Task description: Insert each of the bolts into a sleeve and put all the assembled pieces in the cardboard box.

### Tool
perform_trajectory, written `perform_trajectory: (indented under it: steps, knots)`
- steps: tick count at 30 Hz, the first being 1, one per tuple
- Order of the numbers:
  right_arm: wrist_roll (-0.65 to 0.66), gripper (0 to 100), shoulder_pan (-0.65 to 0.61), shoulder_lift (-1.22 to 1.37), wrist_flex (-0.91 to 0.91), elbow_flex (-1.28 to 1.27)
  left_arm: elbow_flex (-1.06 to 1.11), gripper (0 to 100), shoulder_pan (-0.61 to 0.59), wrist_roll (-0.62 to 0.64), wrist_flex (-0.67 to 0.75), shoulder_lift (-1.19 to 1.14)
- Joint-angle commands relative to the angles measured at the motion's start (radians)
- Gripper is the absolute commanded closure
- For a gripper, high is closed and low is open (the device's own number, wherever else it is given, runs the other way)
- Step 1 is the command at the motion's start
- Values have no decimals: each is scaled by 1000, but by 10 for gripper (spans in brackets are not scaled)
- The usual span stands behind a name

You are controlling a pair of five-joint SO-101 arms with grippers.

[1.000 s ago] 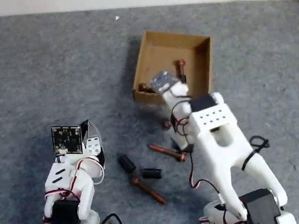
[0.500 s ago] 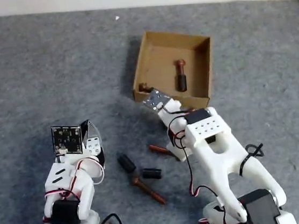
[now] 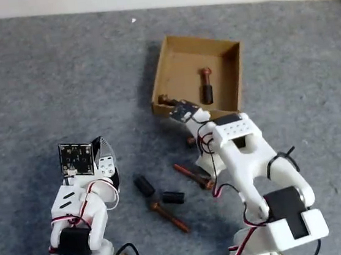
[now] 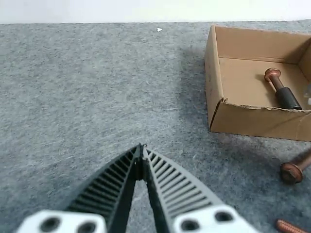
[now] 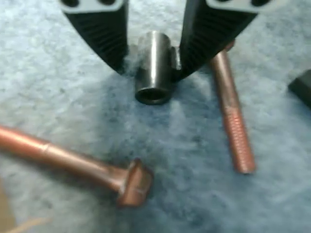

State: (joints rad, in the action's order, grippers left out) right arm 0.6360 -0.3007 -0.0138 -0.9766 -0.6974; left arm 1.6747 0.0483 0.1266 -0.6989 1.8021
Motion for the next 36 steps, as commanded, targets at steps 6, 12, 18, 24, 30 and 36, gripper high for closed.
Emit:
perform_trajectory:
  steps: [6, 12, 18, 24, 30, 36]
  knots:
    - [17, 992, 27, -97, -81, 7, 21, 993, -8, -11, 8, 2]
    - [-146, 992, 22, -394, -163, 2, 21, 993, -8, -11, 8, 2]
    - [-344, 992, -12, -605, -170, -44, 21, 993, -8, -11, 8, 2]
    - [-503, 992, -25, -731, -54, -179, 21, 993, -8, -11, 8, 2]
    - [-545, 992, -10, -808, 145, -374, 21, 992, -10, -15, -26, 10]
    - [-555, 992, 64, -868, 254, -467, 13, 992, -12, -316, -60, 10]
